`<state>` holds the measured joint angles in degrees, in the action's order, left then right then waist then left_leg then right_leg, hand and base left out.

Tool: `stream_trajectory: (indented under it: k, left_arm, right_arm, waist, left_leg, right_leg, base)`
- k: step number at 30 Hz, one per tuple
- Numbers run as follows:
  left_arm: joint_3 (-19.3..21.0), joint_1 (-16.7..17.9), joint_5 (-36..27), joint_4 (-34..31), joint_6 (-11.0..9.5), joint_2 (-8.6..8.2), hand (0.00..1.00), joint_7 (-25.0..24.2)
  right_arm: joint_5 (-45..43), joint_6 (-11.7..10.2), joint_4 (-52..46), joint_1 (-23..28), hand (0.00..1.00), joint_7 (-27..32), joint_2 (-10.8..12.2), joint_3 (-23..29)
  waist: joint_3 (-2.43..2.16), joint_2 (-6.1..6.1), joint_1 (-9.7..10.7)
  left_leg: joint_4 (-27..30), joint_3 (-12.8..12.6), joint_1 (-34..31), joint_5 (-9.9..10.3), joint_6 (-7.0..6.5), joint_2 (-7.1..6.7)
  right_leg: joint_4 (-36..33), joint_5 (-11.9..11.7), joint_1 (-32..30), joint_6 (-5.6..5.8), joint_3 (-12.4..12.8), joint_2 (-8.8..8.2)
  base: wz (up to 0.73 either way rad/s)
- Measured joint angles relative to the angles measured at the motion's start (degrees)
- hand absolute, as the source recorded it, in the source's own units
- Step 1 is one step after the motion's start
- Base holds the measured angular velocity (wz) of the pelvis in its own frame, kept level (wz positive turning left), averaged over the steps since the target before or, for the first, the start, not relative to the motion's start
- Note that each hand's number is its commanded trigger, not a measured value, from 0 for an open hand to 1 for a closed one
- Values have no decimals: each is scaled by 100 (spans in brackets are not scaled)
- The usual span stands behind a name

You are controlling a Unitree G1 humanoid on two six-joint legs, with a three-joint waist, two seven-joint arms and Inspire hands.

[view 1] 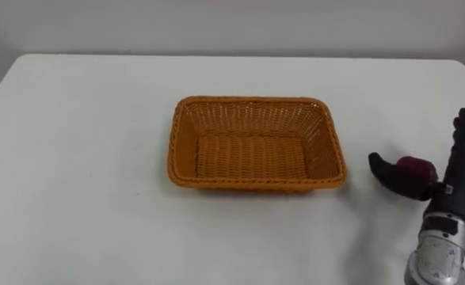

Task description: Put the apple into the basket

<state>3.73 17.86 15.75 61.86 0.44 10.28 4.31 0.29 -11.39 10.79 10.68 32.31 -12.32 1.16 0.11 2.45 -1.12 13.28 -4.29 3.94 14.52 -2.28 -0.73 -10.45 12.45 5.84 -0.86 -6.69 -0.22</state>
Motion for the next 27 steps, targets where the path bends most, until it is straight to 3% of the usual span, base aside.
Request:
stream_trajectory:
  k: [4, 13, 21, 27]
  left_arm:
    - [0, -20, -1, 5, 5, 0, 0, -73]
    - [5, -67, 12, 3, 50, 4, 0, -238]
    - [9, -77, 6, 3, 39, 44, 0, -270]
    - [61, -82, 10, -1, 47, 97, 0, -402]
  right_arm:
    - [6, 43, 446, 1, 0, -187, 0, 3]
    - [168, 75, 469, 3, 0, -251, -1, 5]
    - [351, 74, 831, -29, 0, -520, -133, 27]
    - [548, 149, 1110, -298, 0, -749, -179, 251]
  waist:
    - [-3, -6, -19]
    - [-19, -9, -30]
    - [-14, -21, 9]
    - [8, 37, 22]
  left_leg:
    - [-20, 27, 62, 0, 0, -2]
    - [-30, 33, 84, -4, 6, -1]
    - [-6, 41, 77, -5, 4, -2]
    - [-20, 39, 72, -33, -18, -1]
  right_leg:
    - [74, -19, 71, 2, -47, -2]
    - [75, -25, 123, 0, -44, 3]
    - [79, -32, 171, 7, -116, -20]
    - [67, -36, 153, 13, -138, -46]
  base:
    - [3]
    - [0]
    - [2]
    - [0]
